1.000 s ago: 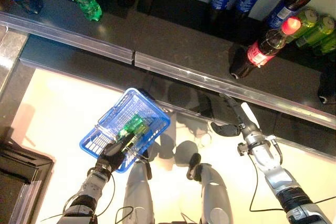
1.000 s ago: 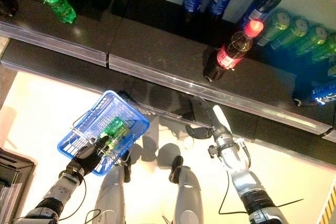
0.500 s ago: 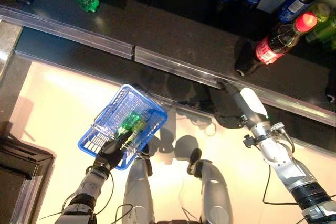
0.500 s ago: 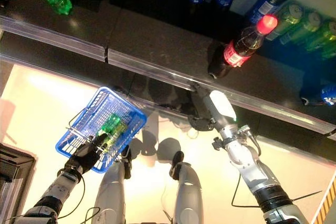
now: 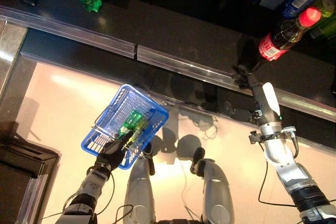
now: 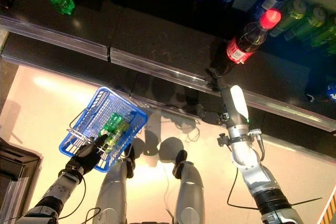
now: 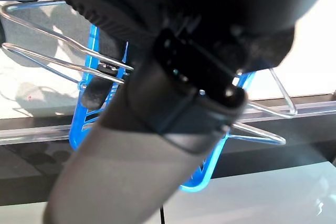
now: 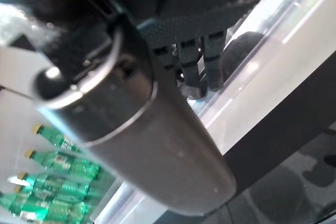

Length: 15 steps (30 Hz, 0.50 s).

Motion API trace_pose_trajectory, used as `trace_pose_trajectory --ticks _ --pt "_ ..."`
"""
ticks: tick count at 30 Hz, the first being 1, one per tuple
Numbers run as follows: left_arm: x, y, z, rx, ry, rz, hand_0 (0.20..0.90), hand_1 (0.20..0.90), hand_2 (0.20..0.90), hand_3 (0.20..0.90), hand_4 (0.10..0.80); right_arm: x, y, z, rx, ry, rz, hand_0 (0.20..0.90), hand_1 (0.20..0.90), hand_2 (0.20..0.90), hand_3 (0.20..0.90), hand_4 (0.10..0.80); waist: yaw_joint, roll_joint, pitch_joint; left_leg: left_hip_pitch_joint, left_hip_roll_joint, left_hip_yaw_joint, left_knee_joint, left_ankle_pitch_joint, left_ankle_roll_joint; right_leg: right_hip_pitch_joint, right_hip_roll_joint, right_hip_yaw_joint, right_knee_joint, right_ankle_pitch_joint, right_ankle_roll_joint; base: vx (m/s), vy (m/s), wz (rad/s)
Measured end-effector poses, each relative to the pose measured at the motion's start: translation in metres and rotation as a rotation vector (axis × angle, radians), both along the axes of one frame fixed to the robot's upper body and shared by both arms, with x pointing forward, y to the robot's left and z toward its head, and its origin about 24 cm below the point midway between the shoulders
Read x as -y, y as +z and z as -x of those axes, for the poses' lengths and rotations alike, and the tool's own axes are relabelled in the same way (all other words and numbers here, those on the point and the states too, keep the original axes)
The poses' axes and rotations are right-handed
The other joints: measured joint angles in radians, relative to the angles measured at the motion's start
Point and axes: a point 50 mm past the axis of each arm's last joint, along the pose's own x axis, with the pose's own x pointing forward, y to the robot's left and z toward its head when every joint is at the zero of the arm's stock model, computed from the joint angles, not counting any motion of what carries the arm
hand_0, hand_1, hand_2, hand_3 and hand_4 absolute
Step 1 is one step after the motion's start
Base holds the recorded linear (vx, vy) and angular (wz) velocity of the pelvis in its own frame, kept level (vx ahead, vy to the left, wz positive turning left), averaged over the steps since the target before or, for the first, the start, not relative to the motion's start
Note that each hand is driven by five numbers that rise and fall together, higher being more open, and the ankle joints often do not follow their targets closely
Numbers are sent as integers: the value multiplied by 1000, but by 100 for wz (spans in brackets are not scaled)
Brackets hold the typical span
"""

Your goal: Pick up the drink and place into the basket.

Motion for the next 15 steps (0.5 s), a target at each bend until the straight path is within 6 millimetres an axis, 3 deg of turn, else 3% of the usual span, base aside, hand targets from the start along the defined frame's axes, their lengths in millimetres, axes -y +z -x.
trace_pose_trajectory --ticks 15 --pt "0 -2 2 -10 7 4 300 300 300 200 100 18 -8 4 19 -111 -130 900 900 900 900 800 -18 0 0 6 -2 6 -1 -2 4 2 -2 5 -2 2 4 0 0 0"
